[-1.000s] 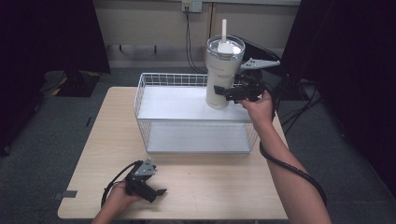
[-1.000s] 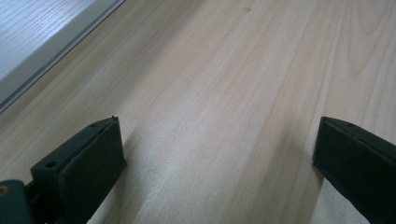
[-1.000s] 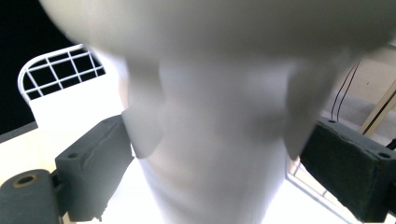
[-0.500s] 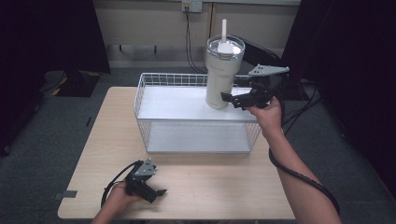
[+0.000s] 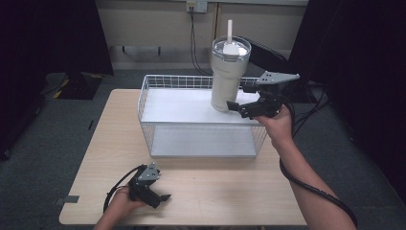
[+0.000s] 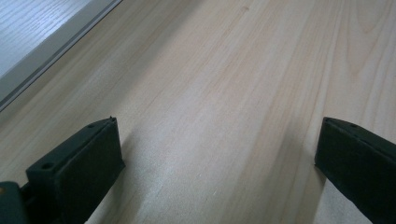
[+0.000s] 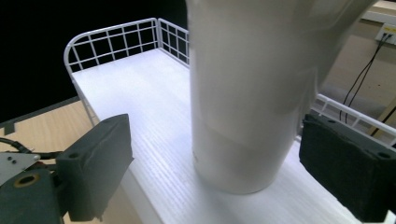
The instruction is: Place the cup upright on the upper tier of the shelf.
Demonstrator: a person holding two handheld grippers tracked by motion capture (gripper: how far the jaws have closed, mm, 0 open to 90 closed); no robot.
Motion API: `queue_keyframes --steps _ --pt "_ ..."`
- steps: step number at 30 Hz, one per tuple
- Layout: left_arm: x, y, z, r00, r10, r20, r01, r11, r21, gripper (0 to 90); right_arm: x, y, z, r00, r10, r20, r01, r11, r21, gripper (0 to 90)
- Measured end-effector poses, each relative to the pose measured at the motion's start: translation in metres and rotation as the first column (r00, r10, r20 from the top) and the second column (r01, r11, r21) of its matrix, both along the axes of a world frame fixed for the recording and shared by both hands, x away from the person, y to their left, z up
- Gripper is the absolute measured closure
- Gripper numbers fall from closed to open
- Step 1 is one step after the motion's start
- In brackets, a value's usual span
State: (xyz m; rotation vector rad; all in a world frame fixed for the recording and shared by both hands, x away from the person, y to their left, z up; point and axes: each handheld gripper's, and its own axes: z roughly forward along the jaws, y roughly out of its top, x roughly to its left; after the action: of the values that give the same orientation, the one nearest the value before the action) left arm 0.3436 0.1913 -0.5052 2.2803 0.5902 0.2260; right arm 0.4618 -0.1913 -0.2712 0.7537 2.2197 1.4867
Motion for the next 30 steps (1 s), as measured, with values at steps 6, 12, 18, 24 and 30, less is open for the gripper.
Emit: queue_keyframes --steps 6,12,18,24,30 --pt "0.0 0.0 0.0 1.0 0.0 0.0 0.0 1.0 0.0 0.1 -0.01 0.002 -0.002 0.9995 0.033 0.004 -0.033 0.999 -0.012 9.2" --pt "0.0 0.0 0.0 1.0 -0.003 0.001 0.003 1.0 0.005 0.1 -0.024 0.0 0.0 0.9979 0.064 0.01 -0.064 0.998 0.006 9.2" --pt "0.0 0.0 0.0 1.0 -0.004 0.002 0.004 1.0 0.005 0.1 -0.035 -0.004 -0.003 0.9966 0.081 0.013 -0.081 0.997 -0.002 9.3" --pt "0.0 0.0 0.0 1.0 -0.004 0.0 0.004 1.0 0.004 0.1 -0.046 -0.008 -0.008 0.9945 0.103 0.016 -0.103 0.995 -0.004 9.5" --pt "0.001 0.0 0.0 1.0 -0.008 0.0 0.008 0.9999 0.008 0.1 -0.056 -0.01 -0.015 0.9924 0.122 0.019 -0.122 0.993 -0.001 9.5"
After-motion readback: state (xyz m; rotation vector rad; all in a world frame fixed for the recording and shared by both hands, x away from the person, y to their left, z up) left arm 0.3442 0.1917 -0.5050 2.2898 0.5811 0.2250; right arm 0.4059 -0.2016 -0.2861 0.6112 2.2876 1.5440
